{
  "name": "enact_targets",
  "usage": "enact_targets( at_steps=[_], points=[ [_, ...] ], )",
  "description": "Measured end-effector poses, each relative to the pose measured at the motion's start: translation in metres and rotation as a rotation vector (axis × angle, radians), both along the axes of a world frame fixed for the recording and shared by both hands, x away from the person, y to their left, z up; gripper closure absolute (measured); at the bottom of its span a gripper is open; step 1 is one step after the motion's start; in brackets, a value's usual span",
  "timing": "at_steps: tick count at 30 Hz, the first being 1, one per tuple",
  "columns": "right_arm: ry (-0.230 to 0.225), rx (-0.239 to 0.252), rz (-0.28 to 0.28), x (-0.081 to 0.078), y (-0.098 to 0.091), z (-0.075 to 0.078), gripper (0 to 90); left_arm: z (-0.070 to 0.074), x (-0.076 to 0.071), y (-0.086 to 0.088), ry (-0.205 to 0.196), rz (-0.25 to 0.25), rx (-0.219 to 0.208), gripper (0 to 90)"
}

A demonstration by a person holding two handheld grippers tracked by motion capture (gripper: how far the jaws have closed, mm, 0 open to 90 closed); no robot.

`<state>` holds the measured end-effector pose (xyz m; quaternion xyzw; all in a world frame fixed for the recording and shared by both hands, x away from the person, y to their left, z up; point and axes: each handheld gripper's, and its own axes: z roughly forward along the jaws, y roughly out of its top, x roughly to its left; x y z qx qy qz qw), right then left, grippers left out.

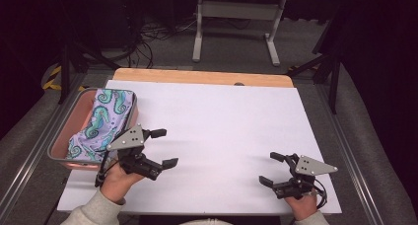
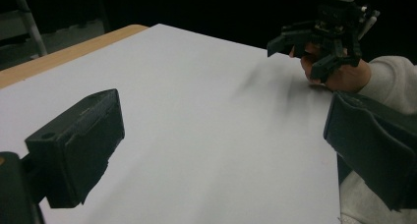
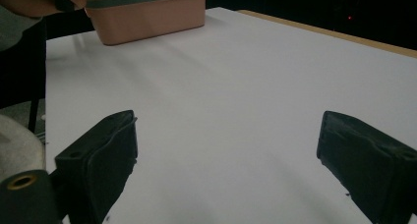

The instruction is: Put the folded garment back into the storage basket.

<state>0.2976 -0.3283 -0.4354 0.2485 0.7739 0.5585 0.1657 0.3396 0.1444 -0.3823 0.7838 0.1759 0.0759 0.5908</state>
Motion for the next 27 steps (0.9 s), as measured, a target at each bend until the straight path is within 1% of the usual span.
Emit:
enact_targets(
  at_steps=[2, 6, 8, 10, 11, 12, 15, 21, 24, 27],
  points=[
    [-0.001, 0.001, 0.001, 0.0, 0.0, 0.0, 8.5, -0.007, 0.0, -0.004, 0.006, -0.009, 0.0, 2.5],
    [-0.003, 0.004, 0.003, 0.0, 0.0, 0.0, 8.3, -0.021, 0.0, -0.01, 0.032, -0.03, -0.02, 2.2],
    [-0.005, 0.007, 0.005, 0.0, 0.0, 0.0, 8.2, -0.028, 0.001, -0.012, 0.033, -0.037, -0.011, 1.7],
    [-0.004, 0.007, 0.006, -0.001, -0.001, 0.0, 8.2, -0.036, 0.002, -0.013, 0.034, -0.032, -0.001, 1.5],
    [-0.004, 0.008, 0.007, -0.001, -0.001, 0.0, 8.1, -0.04, 0.003, -0.012, 0.042, -0.029, -0.015, 1.4],
    [-0.005, 0.009, 0.005, -0.001, -0.001, 0.0, 8.1, -0.044, 0.003, -0.011, 0.056, -0.026, -0.018, 1.4],
    [-0.004, 0.009, 0.006, 0.0, -0.001, 0.0, 8.0, -0.056, 0.005, -0.01, 0.075, -0.021, -0.035, 1.0],
    [-0.004, 0.009, 0.007, -0.001, -0.001, 0.0, 7.8, -0.076, 0.008, -0.013, 0.129, -0.041, -0.02, 0.2],
    [-0.005, 0.009, 0.006, 0.0, -0.002, -0.001, 7.8, -0.08, 0.009, -0.014, 0.116, -0.036, 0.016, 0.2],
    [0.0, 0.012, 0.003, 0.0, -0.003, -0.003, 7.7, -0.08, 0.009, -0.015, 0.108, -0.028, 0.018, 0.2]
  ],
)
